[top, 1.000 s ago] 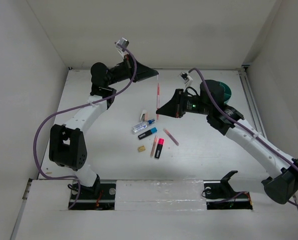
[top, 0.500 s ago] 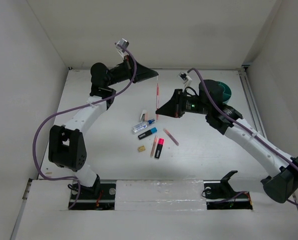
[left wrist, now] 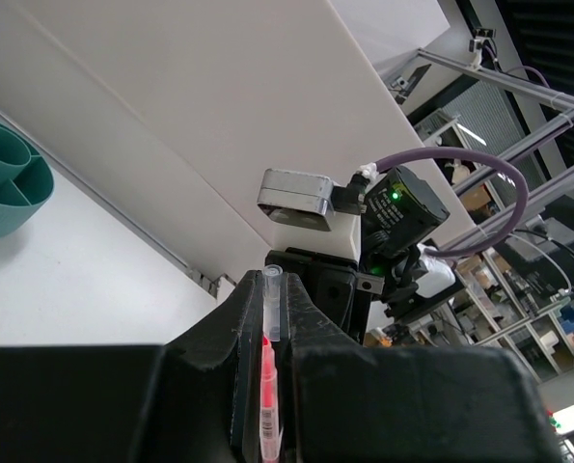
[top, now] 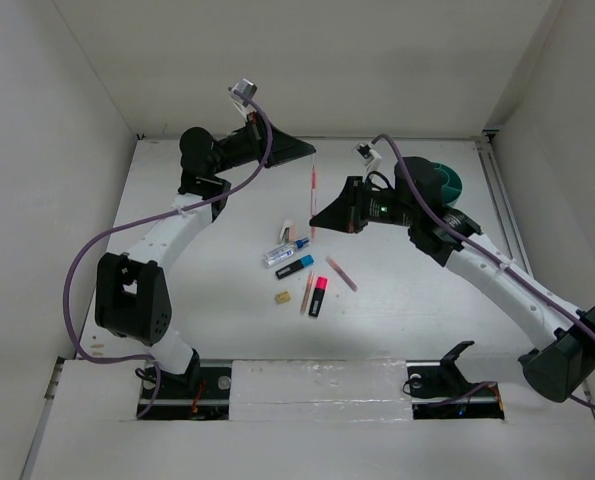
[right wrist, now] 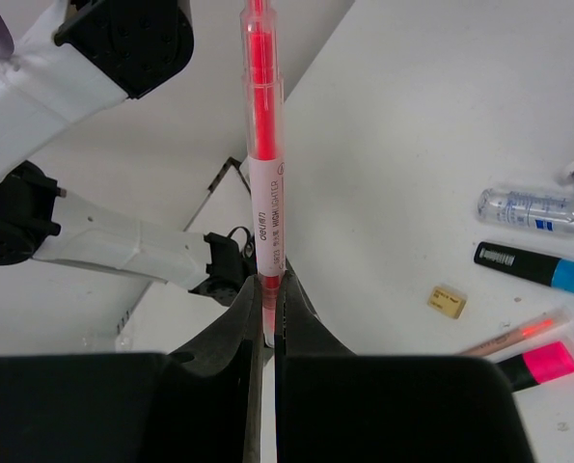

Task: Sort the stationery into containers
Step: Cap the pen

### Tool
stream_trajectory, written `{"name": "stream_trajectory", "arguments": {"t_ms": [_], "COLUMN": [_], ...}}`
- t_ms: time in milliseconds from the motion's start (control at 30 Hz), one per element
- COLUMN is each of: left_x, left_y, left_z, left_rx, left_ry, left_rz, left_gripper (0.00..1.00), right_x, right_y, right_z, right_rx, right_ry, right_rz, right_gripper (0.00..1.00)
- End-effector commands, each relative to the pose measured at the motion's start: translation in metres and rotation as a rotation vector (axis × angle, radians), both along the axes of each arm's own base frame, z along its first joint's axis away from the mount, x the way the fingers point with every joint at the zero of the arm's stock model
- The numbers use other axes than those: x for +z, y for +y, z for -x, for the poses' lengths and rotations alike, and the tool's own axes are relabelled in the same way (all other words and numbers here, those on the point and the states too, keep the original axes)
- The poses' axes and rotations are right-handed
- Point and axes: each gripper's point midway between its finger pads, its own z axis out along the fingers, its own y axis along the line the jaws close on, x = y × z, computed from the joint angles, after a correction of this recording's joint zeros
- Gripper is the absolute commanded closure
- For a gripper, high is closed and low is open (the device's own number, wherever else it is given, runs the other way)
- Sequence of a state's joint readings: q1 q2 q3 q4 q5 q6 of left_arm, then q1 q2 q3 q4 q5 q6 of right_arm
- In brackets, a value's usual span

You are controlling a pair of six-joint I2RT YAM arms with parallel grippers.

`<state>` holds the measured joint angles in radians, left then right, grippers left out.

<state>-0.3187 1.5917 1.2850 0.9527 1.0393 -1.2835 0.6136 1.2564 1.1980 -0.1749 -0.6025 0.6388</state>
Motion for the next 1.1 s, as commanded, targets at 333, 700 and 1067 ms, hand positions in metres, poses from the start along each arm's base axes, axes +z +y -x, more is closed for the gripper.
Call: {"name": "stream_trajectory", "arguments": {"t_ms": [333, 700, 1067], "left_x": [0.018, 0.016, 0.010], "left_y": [0.005, 0.007, 0.008], "left_z": [0.017, 0.022, 0.025], "left_rx": [-0.010, -0.021, -0.007], "left_ry": [-0.107, -0.121, -0.130], "left_rz": [0.020, 0.042, 0.022], "left_gripper": [1.00, 1.00, 1.00], "right_x": [0.032, 0.044, 0.056], "right_y": [0.000, 0.001, 0.004], "right_z": [-0.005, -0.011, -0.015], "right_rx": [0.018, 0.006, 0.010], "right_ry": [-0.093, -0.109, -0.093], "right_rz": [-0.051, -0.082, -0.129], "right_gripper": [1.00, 1.00, 1.00]}}
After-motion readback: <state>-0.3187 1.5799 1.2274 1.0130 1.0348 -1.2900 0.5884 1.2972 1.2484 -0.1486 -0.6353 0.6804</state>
